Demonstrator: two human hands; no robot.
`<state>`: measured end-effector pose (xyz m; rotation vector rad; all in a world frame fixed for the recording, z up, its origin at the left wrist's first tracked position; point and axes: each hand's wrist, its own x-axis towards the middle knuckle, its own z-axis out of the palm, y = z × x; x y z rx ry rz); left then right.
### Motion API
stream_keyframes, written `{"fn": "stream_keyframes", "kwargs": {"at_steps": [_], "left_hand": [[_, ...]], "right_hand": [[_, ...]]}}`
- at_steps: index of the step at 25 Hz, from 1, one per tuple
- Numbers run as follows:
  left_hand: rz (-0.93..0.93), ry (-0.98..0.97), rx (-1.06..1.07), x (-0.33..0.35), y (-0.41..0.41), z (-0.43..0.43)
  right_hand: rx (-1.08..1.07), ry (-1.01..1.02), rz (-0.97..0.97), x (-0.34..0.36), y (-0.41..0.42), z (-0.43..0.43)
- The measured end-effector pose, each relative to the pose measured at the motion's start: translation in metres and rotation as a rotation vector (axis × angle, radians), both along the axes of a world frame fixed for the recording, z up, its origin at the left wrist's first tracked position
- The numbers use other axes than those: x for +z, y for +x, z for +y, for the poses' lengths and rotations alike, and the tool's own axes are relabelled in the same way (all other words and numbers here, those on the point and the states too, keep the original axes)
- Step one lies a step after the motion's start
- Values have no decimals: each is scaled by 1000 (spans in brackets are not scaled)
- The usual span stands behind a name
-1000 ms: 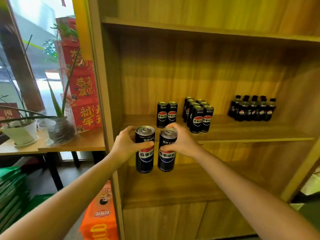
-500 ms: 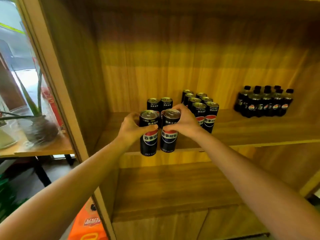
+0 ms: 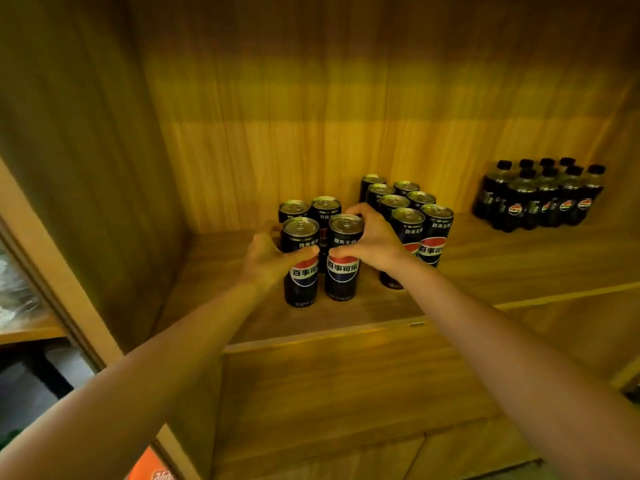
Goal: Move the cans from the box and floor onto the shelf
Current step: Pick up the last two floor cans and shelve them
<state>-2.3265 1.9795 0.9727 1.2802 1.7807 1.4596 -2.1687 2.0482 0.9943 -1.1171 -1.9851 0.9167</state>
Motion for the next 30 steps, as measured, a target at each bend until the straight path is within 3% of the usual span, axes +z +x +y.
{"fn": "stream_keyframes", "kwargs": {"at_steps": [11, 16, 18, 22, 24, 30], "left_hand": [[-13, 24, -28, -11, -3, 11], [17, 109, 59, -38, 3, 1], [90, -16, 157, -61, 4, -5], [606, -399, 110, -101, 4, -4], [729, -445, 90, -104, 3, 3], [799, -478, 28, -100, -11, 17]], "right_hand": [[59, -38, 76, -18, -7, 19], [30, -203, 196, -55, 3, 17], [-5, -228, 73, -77, 11, 12], [-4, -10, -453, -107, 11, 11], [-15, 71, -510, -112, 2, 12], [-33, 194, -570, -116, -14, 20]]}}
